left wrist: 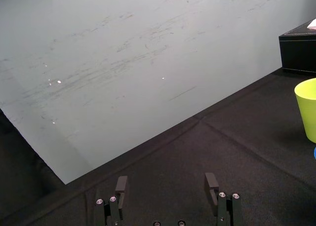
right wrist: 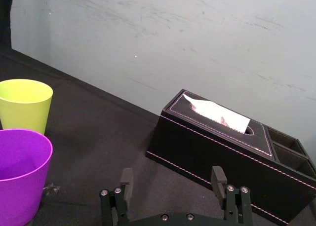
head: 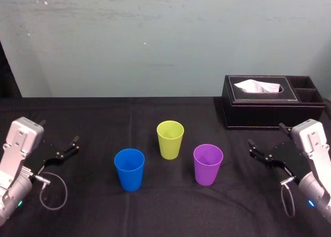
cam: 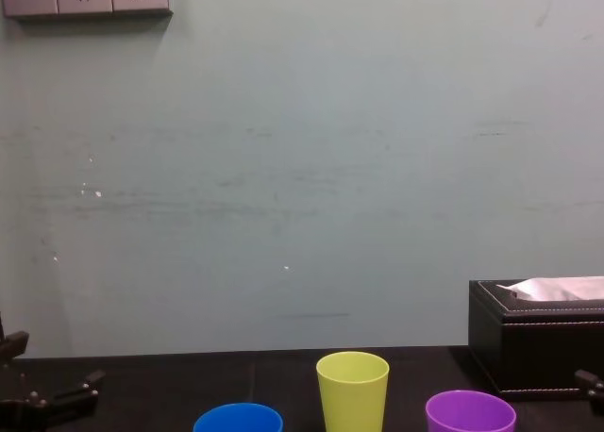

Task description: Stack the three plastic cups sequentially using one hand.

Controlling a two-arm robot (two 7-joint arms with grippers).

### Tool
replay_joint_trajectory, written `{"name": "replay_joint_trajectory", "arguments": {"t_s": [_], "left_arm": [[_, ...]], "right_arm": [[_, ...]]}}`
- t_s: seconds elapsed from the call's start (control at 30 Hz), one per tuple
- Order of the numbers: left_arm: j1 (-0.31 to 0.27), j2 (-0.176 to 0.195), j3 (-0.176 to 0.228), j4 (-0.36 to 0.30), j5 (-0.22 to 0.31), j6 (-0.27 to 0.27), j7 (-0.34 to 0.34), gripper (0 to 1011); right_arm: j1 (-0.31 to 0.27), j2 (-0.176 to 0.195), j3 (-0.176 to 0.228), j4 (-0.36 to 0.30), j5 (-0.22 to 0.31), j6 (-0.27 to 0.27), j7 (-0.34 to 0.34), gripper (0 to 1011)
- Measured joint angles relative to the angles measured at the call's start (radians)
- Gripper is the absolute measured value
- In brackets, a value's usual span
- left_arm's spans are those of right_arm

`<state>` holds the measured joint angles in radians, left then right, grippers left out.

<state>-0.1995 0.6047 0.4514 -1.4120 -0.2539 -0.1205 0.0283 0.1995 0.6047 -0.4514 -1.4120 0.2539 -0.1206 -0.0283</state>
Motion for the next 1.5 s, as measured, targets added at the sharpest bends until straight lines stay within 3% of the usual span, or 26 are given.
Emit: {"name": "replay_joint_trajectory", "arguments": {"t_s": [0.47, 0.6, 1.03, 1.17, 1.5], "left_arm": [[0.000, 0.000, 0.000, 0.000, 0.000, 0.000, 0.000, 1000], [0.000, 0.000, 0.000, 0.000, 0.000, 0.000, 0.000, 1000], [0.000, 0.000, 0.000, 0.000, 0.000, 0.000, 0.000, 1000], [0.000, 0.000, 0.000, 0.000, 0.000, 0.000, 0.000, 1000], [0.000, 0.000, 0.000, 0.000, 0.000, 0.000, 0.000, 1000]], "right_arm": [[0.000, 0.000, 0.000, 0.000, 0.000, 0.000, 0.000, 1003], [-0.018, 0.000, 0.016, -0.028, 0.019, 0.012, 0.019, 1003], [-0.139, 0.051, 0.109, -0.195, 0.172, 0.172, 0.119, 1003], [-0.171, 0.076, 0.133, -0.248, 0.228, 0.260, 0.168, 1003], [-0.177, 0.087, 0.124, -0.310, 0.273, 0.378, 0.275, 1003]]}}
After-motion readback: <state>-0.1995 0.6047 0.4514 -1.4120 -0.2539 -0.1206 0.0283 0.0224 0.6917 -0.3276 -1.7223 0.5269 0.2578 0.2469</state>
